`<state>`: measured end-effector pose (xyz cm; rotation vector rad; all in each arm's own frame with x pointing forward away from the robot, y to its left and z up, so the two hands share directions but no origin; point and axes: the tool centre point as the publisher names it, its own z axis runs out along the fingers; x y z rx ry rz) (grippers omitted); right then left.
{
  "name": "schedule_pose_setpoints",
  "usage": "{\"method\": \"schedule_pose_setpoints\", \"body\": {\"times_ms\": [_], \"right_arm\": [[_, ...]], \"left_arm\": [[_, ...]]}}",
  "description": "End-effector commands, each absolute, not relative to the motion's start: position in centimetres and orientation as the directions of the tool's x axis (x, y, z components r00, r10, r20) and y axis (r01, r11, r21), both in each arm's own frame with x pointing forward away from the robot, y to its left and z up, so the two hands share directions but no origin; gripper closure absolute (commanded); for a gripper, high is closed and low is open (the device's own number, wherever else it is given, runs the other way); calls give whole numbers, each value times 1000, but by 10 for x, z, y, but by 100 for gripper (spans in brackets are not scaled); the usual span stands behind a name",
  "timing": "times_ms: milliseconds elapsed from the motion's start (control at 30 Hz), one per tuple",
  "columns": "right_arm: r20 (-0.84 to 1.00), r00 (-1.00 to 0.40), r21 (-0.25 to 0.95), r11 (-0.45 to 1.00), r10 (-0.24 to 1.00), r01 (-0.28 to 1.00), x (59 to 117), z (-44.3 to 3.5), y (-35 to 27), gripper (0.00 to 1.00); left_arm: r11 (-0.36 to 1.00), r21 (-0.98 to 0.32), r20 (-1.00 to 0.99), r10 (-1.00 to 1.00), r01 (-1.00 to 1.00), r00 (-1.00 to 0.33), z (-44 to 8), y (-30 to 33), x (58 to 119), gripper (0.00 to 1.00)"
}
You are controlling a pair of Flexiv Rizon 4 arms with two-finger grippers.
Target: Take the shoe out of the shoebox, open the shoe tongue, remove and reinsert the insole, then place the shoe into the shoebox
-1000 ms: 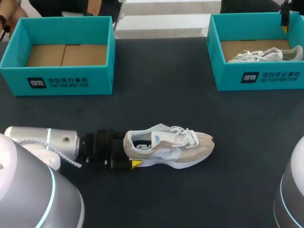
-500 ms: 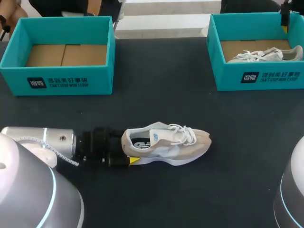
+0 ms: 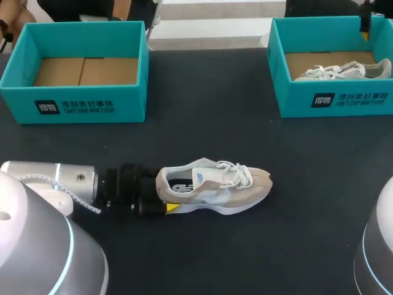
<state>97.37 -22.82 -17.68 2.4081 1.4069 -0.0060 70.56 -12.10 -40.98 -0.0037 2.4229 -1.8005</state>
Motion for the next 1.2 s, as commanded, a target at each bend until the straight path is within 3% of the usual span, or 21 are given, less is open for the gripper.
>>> {"method": "schedule_pose_setpoints", "body": {"times_ms": [33,200,433,600,1200], "right_arm": [[-205,324,332,-246,923,911,949,-181,-189,0],[-172,185,229,-143,968,963,915,-199,-126,0],[-28,197,181,-189,980,965,873,-240,-50,0],[59,103,133,-110,993,985,850,-263,3,0],[59,103,133,-110,993,985,850,-263,3,0]], "left_arm": [[294,-953,-97,-77,71,-992,-409,-122,705,100],[294,-953,-97,-77,71,-992,-409,-122,705,100],[294,-953,-97,-77,71,-992,-409,-122,705,100],[294,-953,-97,-77,71,-992,-409,-122,705,100],[294,-953,-97,-77,71,-992,-409,-122,705,100]]}}
